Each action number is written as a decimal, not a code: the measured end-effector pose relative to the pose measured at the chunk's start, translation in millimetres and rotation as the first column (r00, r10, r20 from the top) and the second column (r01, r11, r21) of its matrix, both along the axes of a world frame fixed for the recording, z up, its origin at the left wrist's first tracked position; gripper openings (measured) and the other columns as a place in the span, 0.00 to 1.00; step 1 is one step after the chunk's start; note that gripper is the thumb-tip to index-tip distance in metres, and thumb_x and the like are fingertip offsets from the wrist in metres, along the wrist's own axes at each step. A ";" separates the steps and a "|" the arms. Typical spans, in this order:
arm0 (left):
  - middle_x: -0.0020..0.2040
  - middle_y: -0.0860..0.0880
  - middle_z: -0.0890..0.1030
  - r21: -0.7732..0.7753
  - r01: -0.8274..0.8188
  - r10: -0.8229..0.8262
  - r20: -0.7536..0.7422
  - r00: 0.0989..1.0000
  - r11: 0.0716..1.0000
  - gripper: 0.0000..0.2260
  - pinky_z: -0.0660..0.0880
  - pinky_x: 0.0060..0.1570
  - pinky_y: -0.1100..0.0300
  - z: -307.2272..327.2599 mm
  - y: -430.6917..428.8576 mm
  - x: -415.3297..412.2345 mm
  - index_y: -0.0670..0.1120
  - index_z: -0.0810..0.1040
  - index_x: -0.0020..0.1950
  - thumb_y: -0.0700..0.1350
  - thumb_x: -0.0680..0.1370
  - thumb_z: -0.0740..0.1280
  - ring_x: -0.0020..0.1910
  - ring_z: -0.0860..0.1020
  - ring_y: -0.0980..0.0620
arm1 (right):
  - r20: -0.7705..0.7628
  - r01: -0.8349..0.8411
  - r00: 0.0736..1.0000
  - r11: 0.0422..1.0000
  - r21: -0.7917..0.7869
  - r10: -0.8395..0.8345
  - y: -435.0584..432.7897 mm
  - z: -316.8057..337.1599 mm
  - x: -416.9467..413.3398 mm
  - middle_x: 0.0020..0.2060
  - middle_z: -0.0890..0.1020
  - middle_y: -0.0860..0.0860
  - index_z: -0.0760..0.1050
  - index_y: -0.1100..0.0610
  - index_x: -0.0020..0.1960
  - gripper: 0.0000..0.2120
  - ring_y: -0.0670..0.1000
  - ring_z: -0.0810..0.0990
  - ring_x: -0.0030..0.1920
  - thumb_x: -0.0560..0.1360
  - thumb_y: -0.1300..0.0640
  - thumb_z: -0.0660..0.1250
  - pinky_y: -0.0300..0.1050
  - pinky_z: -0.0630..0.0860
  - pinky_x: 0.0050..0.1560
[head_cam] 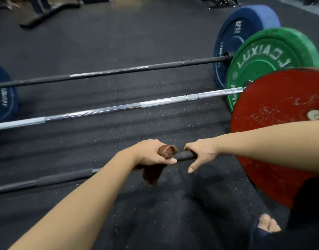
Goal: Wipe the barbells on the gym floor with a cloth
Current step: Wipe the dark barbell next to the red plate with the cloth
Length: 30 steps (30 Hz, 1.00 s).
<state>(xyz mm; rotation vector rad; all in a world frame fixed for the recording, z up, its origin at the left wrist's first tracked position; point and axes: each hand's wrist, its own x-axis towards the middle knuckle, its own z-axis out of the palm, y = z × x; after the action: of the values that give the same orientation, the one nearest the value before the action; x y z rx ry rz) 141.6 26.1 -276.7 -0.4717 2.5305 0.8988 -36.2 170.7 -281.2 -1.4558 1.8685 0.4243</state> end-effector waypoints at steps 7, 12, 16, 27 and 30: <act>0.43 0.56 0.84 0.033 0.105 -0.103 -0.043 0.994 0.994 0.20 0.76 0.50 0.56 -8.8 20.5 -44.9 0.56 0.82 0.57 0.69 0.75 0.69 0.46 0.80 0.54 | -0.010 0.009 1.000 0.991 -0.135 -0.010 20.0 -4.9 -14.1 0.48 0.83 0.51 0.76 0.54 0.58 0.24 0.54 0.80 0.47 0.75 0.35 0.69 0.49 0.77 0.51; 0.40 0.58 0.82 0.023 0.118 -0.116 -0.055 0.992 0.993 0.18 0.75 0.48 0.58 -10.1 16.5 -37.3 0.57 0.82 0.53 0.69 0.75 0.69 0.43 0.79 0.56 | -0.022 0.012 1.000 0.993 -0.119 -0.015 15.2 -8.8 -18.0 0.44 0.83 0.52 0.79 0.55 0.54 0.22 0.55 0.81 0.44 0.75 0.36 0.69 0.47 0.76 0.45; 0.50 0.59 0.84 -0.065 0.151 -0.155 -0.053 0.987 0.986 0.22 0.75 0.57 0.56 -7.3 1.1 -4.4 0.68 0.75 0.69 0.70 0.76 0.67 0.51 0.79 0.54 | -0.037 0.000 0.999 0.999 -0.052 -0.002 6.3 -8.6 -16.4 0.40 0.83 0.51 0.80 0.58 0.50 0.28 0.54 0.81 0.41 0.73 0.32 0.69 0.44 0.70 0.37; 0.41 0.57 0.82 -0.196 0.143 -0.126 0.099 0.987 0.970 0.16 0.76 0.50 0.57 3.6 -60.6 90.6 0.60 0.74 0.47 0.71 0.75 0.66 0.44 0.80 0.52 | -0.038 -0.014 0.999 0.997 -0.072 0.011 -12.4 -3.1 27.2 0.42 0.77 0.48 0.69 0.55 0.53 0.30 0.53 0.77 0.43 0.72 0.30 0.69 0.48 0.73 0.44; 0.47 0.58 0.83 -0.222 0.165 -0.164 0.021 0.986 0.961 0.24 0.75 0.52 0.56 -1.9 -49.4 80.2 0.62 0.74 0.67 0.72 0.76 0.63 0.49 0.80 0.51 | -0.054 -0.062 0.997 0.996 -0.065 0.059 -21.7 -3.9 45.8 0.47 0.77 0.51 0.65 0.54 0.55 0.29 0.54 0.77 0.44 0.73 0.31 0.68 0.50 0.75 0.46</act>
<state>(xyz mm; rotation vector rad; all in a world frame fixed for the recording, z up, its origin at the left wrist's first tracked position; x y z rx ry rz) 221.8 -23.3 -278.6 -0.3211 2.6349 0.5562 9.5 149.0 -285.1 -1.5622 1.8997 0.4371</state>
